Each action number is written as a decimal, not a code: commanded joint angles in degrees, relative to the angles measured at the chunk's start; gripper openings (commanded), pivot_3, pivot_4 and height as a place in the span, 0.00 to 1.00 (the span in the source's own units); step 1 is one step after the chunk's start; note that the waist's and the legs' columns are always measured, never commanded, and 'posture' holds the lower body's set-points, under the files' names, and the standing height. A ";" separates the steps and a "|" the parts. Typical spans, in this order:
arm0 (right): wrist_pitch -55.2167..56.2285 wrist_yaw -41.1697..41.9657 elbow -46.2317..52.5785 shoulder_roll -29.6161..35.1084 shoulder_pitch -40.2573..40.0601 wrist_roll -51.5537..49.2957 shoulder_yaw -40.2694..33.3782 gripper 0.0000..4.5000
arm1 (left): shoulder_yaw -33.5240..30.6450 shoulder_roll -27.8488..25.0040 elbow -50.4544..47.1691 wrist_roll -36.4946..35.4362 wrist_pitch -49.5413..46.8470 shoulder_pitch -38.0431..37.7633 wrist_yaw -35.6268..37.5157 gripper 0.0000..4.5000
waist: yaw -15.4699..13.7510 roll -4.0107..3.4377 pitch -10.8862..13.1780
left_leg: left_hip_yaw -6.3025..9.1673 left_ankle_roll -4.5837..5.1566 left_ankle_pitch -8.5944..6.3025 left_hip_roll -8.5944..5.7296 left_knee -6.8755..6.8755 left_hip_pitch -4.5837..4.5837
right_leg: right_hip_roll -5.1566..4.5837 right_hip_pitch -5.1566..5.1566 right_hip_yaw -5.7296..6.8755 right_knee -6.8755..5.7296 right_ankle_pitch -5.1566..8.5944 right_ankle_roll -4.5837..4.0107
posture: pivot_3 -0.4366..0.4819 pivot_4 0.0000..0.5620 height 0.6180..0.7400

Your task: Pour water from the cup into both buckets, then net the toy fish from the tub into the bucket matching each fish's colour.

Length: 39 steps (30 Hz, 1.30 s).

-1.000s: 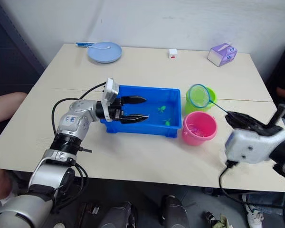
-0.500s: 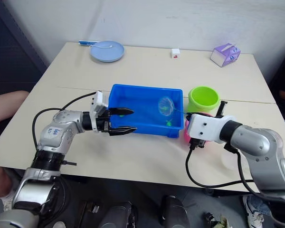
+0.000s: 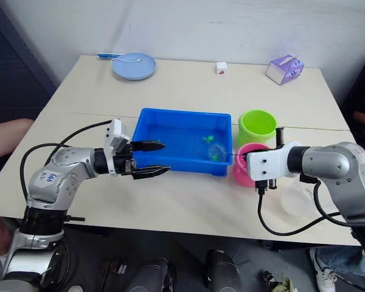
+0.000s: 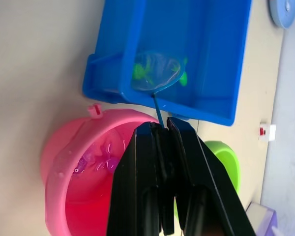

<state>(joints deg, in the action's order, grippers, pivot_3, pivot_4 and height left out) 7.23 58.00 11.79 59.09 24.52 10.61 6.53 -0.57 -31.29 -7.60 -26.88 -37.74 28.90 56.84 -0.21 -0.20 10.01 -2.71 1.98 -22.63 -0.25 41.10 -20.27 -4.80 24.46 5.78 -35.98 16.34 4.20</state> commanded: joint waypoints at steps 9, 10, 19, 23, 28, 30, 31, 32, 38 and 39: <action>13.34 -7.59 -9.90 -5.21 10.11 7.03 2.99 0.17 | -0.95 -0.60 -2.87 -2.42 -0.63 -0.41 -2.09 1.00 | 0.30 0.00 0.00 | 0.03 -0.03 0.00 0.01 0.01 -0.02 | -0.01 0.01 0.03 0.01 0.01 -0.02 | 0.48 0.27 1.00; 13.09 -7.58 -9.88 -5.00 10.60 6.63 2.46 0.17 | -0.87 -0.47 -2.74 -2.39 -0.48 -0.34 -2.15 1.00 | 0.26 0.00 0.00 | 0.05 -0.03 0.00 0.01 0.01 -0.02 | -0.01 0.01 0.05 0.02 0.01 -0.02 | 0.48 0.27 1.00; 17.02 -5.89 -10.96 0.00 11.21 7.16 2.21 0.17 | -0.09 1.06 -1.08 -1.98 1.01 0.82 -2.41 1.00 | 0.31 0.00 0.00 | 0.06 -0.03 0.00 0.01 0.01 -0.04 | -0.03 0.00 0.05 0.02 0.01 -0.02 | 0.48 0.27 1.00; 20.27 -5.24 -11.84 1.20 11.03 8.07 3.34 0.17 | -0.05 1.32 -0.54 -1.83 1.59 1.00 -2.25 1.00 | 0.42 -0.01 0.00 | 0.06 -0.03 0.00 0.01 0.01 -0.03 | -0.03 0.01 0.06 0.01 0.01 -0.02 | 0.48 0.27 1.00; 21.95 -5.50 -11.78 0.04 10.48 9.76 4.35 0.17 | -0.10 1.40 -0.19 -2.08 2.07 1.18 -2.28 1.00 | 0.41 -0.01 0.00 | 0.05 -0.03 0.00 0.02 0.01 -0.02 | -0.03 0.01 0.05 0.00 0.01 -0.02 | 0.48 0.27 1.00; 21.72 -5.23 -11.04 -0.49 10.08 9.38 4.34 0.17 | -0.05 1.43 -0.15 -2.13 2.09 1.28 -2.34 1.00 | 0.36 0.00 0.00 | 0.06 -0.03 0.00 0.02 0.02 -0.03 | -0.03 0.00 0.05 0.01 0.01 -0.02 | 0.48 0.27 1.00; 21.69 -5.19 -10.62 -0.71 9.92 9.30 4.29 0.17 | -0.02 1.44 -0.12 -2.14 2.10 1.33 -2.37 1.00 | 0.35 -0.01 0.00 | 0.06 -0.03 0.00 0.02 0.02 -0.03 | -0.03 0.00 0.05 0.01 0.01 -0.03 | 0.48 0.27 1.00; 20.79 -5.14 -9.56 -1.46 9.72 8.42 4.02 0.17 | -0.08 1.38 -0.09 -2.19 2.14 1.34 -2.33 1.00 | 0.34 -0.01 0.00 | 0.06 -0.03 0.00 0.02 0.02 -0.03 | -0.03 0.01 0.05 0.01 0.01 -0.02 | 0.48 0.27 1.00; 19.97 -5.81 -9.49 -1.72 11.08 9.15 2.66 0.17 | -0.03 1.49 0.10 -2.19 2.52 1.28 -2.34 1.00 | 0.34 -0.01 0.00 | 0.06 -0.03 0.00 0.02 0.02 -0.03 | -0.03 0.00 0.06 0.01 0.01 -0.03 | 0.48 0.27 1.00; 20.09 -6.09 -10.08 -1.40 11.44 9.65 2.44 0.17 | -0.02 1.55 0.20 -2.15 2.61 1.33 -2.37 1.00 | 0.34 -0.01 0.00 | 0.06 -0.03 0.00 0.02 0.02 -0.03 | -0.04 0.00 0.05 0.01 0.01 -0.02 | 0.48 0.27 1.00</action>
<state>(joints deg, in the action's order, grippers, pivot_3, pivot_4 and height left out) 27.22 52.67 1.61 56.41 34.60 20.24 11.18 -0.07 -29.98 -6.35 -28.03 -36.14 28.98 54.53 0.14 -0.21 10.01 -2.65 1.95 -22.63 -0.23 41.11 -20.30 -4.84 24.47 5.84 -35.97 16.35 4.18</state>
